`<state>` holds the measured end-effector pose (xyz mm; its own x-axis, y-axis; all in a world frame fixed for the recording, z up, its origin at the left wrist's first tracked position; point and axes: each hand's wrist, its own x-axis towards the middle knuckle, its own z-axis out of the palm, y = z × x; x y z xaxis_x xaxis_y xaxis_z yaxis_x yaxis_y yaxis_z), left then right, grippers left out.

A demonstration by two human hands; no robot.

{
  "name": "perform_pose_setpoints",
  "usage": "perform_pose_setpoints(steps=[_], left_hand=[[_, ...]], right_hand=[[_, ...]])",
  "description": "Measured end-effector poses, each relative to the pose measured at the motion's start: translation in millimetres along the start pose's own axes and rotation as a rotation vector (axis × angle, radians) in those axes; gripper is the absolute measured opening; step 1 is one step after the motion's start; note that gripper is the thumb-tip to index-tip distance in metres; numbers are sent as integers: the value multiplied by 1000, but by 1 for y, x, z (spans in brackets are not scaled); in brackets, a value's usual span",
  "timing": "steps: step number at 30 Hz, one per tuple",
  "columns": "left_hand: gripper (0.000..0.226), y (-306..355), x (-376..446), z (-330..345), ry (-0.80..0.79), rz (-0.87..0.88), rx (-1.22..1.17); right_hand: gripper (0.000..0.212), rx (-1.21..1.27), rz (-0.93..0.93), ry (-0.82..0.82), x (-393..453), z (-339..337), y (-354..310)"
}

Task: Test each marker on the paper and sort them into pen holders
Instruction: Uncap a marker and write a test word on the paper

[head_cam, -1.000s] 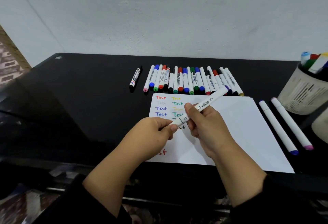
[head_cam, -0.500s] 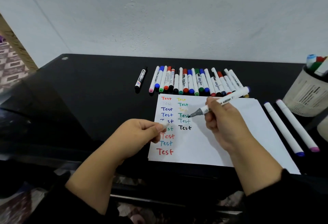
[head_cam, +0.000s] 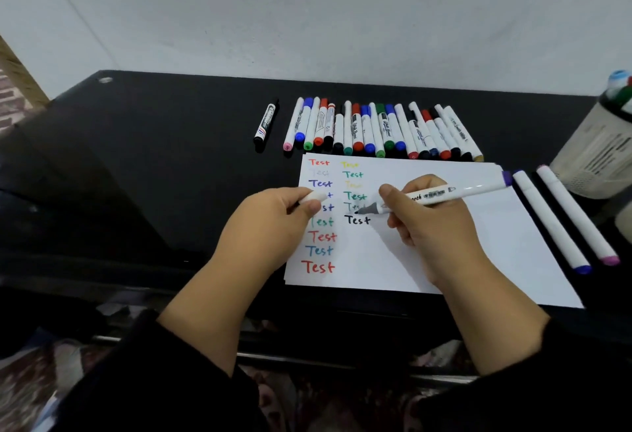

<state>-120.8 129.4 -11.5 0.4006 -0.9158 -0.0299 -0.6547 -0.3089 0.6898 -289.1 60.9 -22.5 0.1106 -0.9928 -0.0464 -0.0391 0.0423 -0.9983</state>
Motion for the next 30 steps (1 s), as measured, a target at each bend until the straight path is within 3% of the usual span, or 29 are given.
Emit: perform_pose_setpoints(steps=[10,30], left_hand=[[35,-1,3,6,-12,9,19],[36,3,1,7,-37,0,15]], right_hand=[[33,-198,-106,-24,-1,8,12],[33,-234,-124,-37,2,6,14]])
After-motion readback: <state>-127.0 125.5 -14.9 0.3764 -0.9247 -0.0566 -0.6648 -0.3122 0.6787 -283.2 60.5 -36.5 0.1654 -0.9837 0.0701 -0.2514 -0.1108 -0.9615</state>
